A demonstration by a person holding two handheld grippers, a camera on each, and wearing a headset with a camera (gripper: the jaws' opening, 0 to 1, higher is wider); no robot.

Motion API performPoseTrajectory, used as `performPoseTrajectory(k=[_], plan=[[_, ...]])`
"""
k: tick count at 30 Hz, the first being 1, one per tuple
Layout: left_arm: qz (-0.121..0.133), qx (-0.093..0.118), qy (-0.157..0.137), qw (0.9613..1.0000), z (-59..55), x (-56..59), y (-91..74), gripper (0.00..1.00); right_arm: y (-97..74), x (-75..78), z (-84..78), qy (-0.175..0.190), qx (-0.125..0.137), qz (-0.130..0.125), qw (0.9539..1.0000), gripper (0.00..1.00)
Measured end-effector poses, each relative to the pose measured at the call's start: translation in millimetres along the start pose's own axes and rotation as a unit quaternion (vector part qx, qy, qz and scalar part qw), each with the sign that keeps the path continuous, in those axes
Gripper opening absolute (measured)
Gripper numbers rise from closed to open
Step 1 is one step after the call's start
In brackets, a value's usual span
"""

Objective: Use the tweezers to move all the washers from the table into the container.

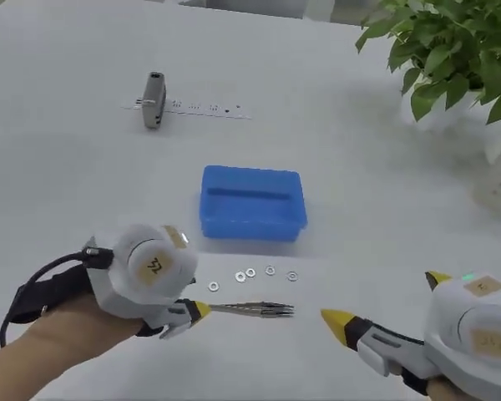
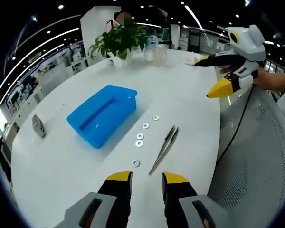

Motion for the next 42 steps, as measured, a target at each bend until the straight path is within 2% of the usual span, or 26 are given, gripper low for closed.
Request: performPoseTrajectory(k=[8, 10, 14, 18, 26, 31, 36, 40, 42], plan=[[-0.028, -0.038, 0.027, 0.9985, 1.6, -2.4, 22.0, 0.11, 0.6, -0.6, -0.2, -0.003, -0.003, 0.002, 1.0, 0.88], [-0.031, -0.057, 0.035, 0.9973, 0.0, -1.5, 27.5, 0.08, 0.8, -0.6, -0.2, -0.004, -0.004, 0.003, 1.0, 0.88], [-0.028, -0.067, 0.044, 0.9964, -1.7, -0.9, 34.5, 0.04, 1.0, -0.8, -0.4, -0.005, -0.006, 0.002, 1.0, 0.88], [-0.036, -0.061, 0.035, 0.9969, 0.6, -2.1, 35.8, 0.02, 1.3, -0.5, -0.5, -0.005, -0.006, 0.002, 1.0, 0.88], [-0.058, -0.057, 0.053, 0.9953, 2.3, 1.3, 37.1, 0.0, 0.9, 0.0, -0.6, -0.004, -0.005, 0.0, 1.0, 0.88], [-0.054, -0.042, 0.075, 0.9948, 6.1, 6.7, 24.4, 0.0, 1.0, -1.2, -0.6, -0.007, -0.004, 0.003, 1.0, 0.88], [-0.036, -0.024, 0.091, 0.9949, 10.4, 12.4, 7.5, 0.0, 1.5, -4.1, -0.5, -0.016, -0.008, 0.009, 0.9998, 0.87], [-0.034, -0.005, 0.085, 0.9957, 14.6, 17.3, -9.8, 0.0, 2.2, -6.0, -0.6, -0.022, -0.011, 0.017, 0.9996, 0.86], [-0.044, -0.006, 0.074, 0.9963, 16.3, 20.2, -15.7, 0.0, 3.5, -8.2, -0.6, -0.026, -0.016, 0.025, 0.9992, 0.86]])
Point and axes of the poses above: the centre of the closed fingertips' face, and the gripper's own axes: y roughly forward along the fingers, x roughly to its right, z roughly out of its top, the point moved 10 cm from there along -y, roughly backward along the fingers, and after that the axes turned 8 degrees about -x, right-handed, at the moved point
